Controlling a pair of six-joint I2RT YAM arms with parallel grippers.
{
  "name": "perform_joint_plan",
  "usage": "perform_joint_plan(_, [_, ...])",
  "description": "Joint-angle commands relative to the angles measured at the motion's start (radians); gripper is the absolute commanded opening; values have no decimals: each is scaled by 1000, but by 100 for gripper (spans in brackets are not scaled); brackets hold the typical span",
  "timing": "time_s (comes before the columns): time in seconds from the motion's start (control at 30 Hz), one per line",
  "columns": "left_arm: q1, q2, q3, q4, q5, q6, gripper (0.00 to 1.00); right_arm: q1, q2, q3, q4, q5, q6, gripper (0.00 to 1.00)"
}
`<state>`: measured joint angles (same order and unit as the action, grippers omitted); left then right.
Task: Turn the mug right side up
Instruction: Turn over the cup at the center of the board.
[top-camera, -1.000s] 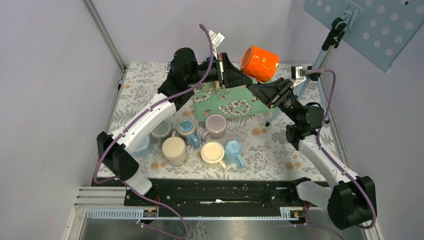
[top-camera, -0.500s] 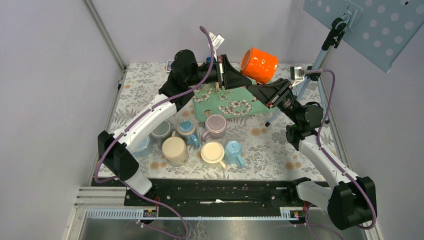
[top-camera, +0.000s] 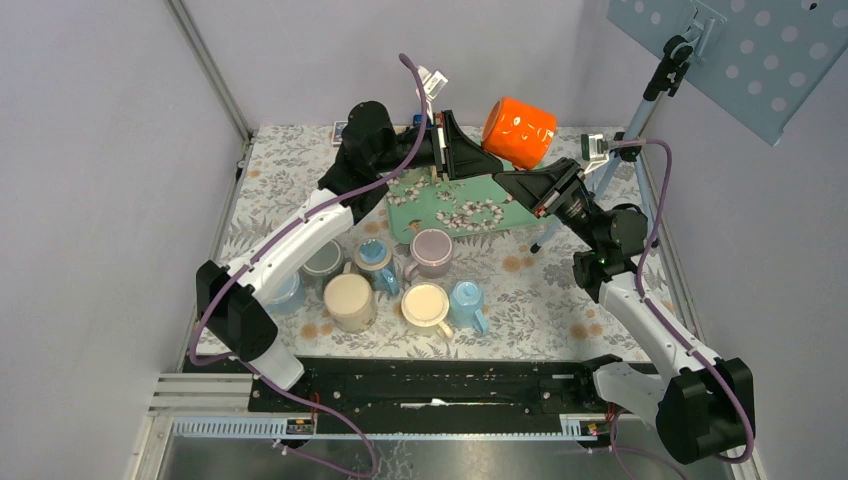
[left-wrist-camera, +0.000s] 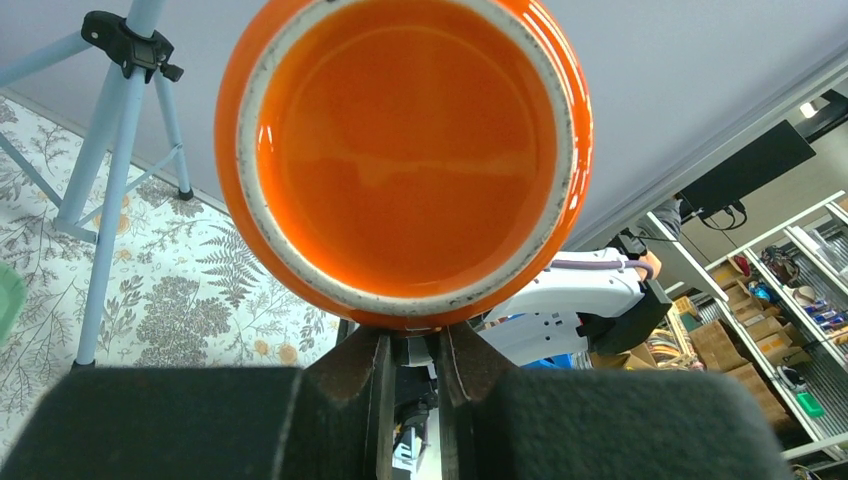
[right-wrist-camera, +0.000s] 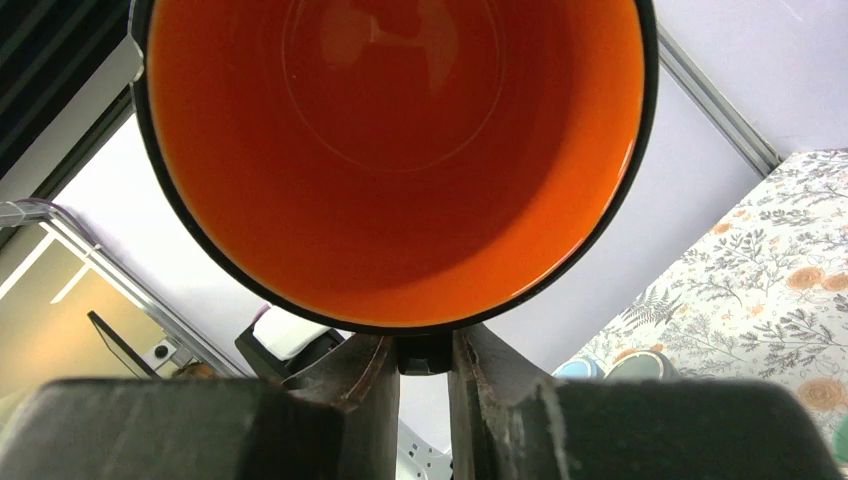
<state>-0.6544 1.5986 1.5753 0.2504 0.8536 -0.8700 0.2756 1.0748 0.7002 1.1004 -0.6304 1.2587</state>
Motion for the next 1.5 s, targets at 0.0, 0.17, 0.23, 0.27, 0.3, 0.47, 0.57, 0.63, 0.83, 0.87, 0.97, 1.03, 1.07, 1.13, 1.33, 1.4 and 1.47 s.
perform_joint_plan(0.0, [5, -24, -6, 91, 0, 30, 0, -3, -36, 50, -20, 17, -65, 0])
perform_joint_plan(0.17, [17, -27, -29, 109, -13, 22, 9, -3, -57, 69, -119, 32, -124, 0])
perform_joint_plan(0.23, [23, -30, -44, 129, -15, 14, 14, -3, -65, 81, -175, 39, -163, 0])
perform_joint_plan(0.27, [27, -31, -48, 133, -18, 13, 18, -3, -70, 91, -210, 44, -184, 0])
perform_joint_plan(0.3, [30, -30, -52, 134, -21, 13, 21, -3, -74, 101, -255, 48, -208, 0])
perform_joint_plan(0.47, [48, -20, -72, 158, -27, 4, 38, -2, -89, 125, -393, 84, -288, 0])
perform_joint_plan(0.57, [53, -11, -86, 167, -29, 4, 48, -2, -83, 140, -453, 98, -319, 0])
perform_joint_plan(0.63, [56, -7, -99, 177, -30, 3, 53, -2, -76, 152, -486, 104, -334, 0])
perform_joint_plan(0.83, [61, 0, -129, 126, -53, 51, 73, -2, -53, 186, -587, 128, -386, 0])
perform_joint_plan(0.87, [62, -3, -138, 112, -60, 73, 77, -1, -50, 192, -605, 136, -395, 0])
perform_joint_plan(0.97, [63, -22, -162, 52, -95, 128, 84, -1, -38, 213, -668, 156, -433, 0])
perform_joint_plan(1.03, [62, -37, -175, 3, -126, 169, 88, -1, -27, 226, -702, 170, -453, 0])
perform_joint_plan(1.07, [62, -45, -181, -25, -144, 190, 90, -1, -22, 229, -722, 177, -461, 0])
perform_joint_plan(1.13, [63, -60, -193, -67, -179, 222, 94, -1, -8, 239, -751, 195, -476, 0])
perform_joint_plan(1.33, [67, -112, -238, -171, -280, 281, 99, -1, 64, 277, -824, 230, -512, 0])
perform_joint_plan(1.4, [68, -135, -248, -213, -324, 303, 99, -2, 89, 294, -847, 245, -523, 0])
perform_joint_plan(1.47, [69, -155, -252, -247, -353, 330, 99, -1, 118, 314, -877, 262, -541, 0])
